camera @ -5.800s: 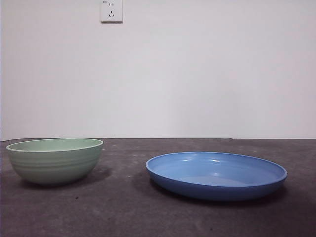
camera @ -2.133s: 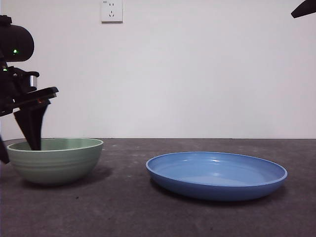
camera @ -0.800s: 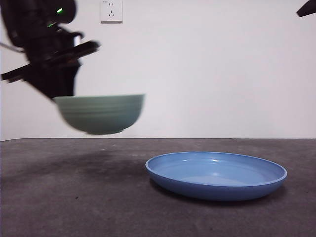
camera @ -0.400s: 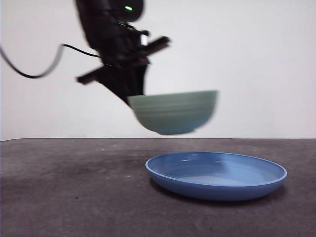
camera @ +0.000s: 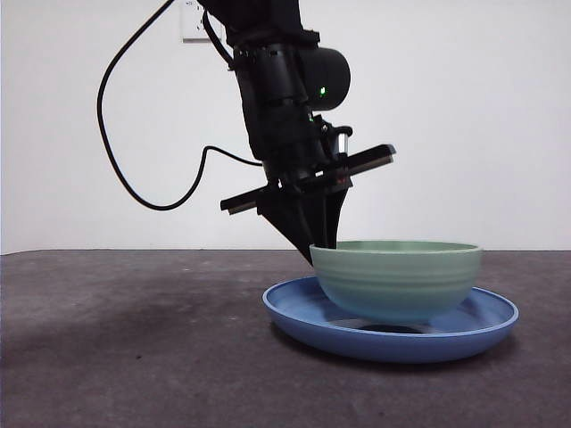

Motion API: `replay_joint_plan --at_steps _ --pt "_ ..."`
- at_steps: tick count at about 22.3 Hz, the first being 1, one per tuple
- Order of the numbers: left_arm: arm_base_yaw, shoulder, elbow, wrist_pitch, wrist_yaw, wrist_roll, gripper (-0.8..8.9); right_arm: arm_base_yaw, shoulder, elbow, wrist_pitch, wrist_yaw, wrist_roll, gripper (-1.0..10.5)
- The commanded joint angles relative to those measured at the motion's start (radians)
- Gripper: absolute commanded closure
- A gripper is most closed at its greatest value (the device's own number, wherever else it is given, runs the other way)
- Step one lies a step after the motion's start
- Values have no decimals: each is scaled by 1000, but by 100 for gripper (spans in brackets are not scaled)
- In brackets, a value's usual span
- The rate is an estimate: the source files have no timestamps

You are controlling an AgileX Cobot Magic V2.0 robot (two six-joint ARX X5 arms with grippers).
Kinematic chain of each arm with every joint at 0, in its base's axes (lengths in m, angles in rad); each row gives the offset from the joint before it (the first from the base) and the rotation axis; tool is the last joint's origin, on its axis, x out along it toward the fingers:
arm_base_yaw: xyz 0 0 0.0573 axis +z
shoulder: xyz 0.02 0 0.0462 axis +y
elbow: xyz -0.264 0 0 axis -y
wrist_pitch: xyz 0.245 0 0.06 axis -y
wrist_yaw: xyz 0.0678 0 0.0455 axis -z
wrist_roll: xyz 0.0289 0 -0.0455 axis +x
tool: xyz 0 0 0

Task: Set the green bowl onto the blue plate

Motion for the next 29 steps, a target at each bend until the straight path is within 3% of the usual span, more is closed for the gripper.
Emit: replay_joint_plan --at_steps 1,3,13,17,18,22,25,29 --pt "-6 30 37 4 -15 8 799 5 5 17 9 0 -14 303" --pt "-7 31 37 8 -53 8 799 5 5 17 10 0 -14 303" --pt "-3 31 38 3 -55 6 759 5 5 17 9 -2 -14 303" --pt "14 30 105 -75 -55 3 365 5 5 17 10 -2 -14 303" --pt "18 29 139 -112 -55 9 310 5 5 17 9 -2 -14 303" --pt "26 21 314 -305 -55 80 297 5 5 17 9 -2 -14 303" --pt "26 -1 411 -446 -56 122 193 5 5 17 10 -2 -14 303" --pt "26 -127 414 -459 -58 142 173 4 5 17 10 -1 -14 303"
